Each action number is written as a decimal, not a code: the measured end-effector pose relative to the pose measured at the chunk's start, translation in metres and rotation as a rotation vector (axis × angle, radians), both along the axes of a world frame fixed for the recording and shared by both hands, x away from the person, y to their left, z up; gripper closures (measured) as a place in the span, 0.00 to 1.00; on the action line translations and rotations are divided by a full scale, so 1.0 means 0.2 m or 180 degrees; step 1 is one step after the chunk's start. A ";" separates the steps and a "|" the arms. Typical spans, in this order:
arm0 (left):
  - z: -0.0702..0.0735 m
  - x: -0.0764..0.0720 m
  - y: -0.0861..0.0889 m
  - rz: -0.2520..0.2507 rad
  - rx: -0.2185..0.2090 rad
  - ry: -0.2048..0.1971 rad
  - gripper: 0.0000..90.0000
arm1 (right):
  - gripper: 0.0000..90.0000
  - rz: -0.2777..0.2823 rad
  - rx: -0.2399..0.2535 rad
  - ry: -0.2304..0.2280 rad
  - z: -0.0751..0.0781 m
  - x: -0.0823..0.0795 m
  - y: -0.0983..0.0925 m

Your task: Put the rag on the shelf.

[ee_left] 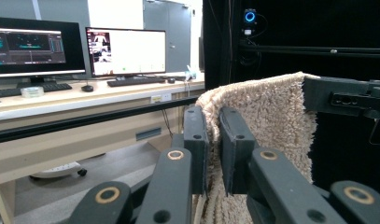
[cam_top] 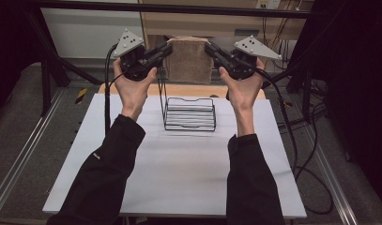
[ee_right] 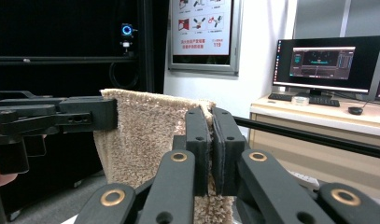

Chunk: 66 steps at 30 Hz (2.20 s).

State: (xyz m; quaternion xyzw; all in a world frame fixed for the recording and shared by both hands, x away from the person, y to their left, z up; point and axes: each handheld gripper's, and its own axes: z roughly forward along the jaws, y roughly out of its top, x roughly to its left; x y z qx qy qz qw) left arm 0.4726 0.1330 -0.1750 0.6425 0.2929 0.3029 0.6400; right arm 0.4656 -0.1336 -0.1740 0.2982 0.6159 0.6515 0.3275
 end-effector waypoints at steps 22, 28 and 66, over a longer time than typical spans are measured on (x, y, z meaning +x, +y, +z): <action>-0.04 0.16 -0.02 0.0098 0.0072 0.0059 0.91 | 0.96 -0.0055 -0.0057 0.0059 -0.02 0.17 0.00; -0.07 0.19 -0.02 0.0102 0.0108 0.0098 0.91 | 0.96 -0.0043 -0.0093 0.0093 -0.05 0.22 0.00; -0.31 0.11 0.00 -0.0192 0.0288 0.0244 0.90 | 0.96 0.0089 -0.0259 0.0337 -0.30 0.14 -0.06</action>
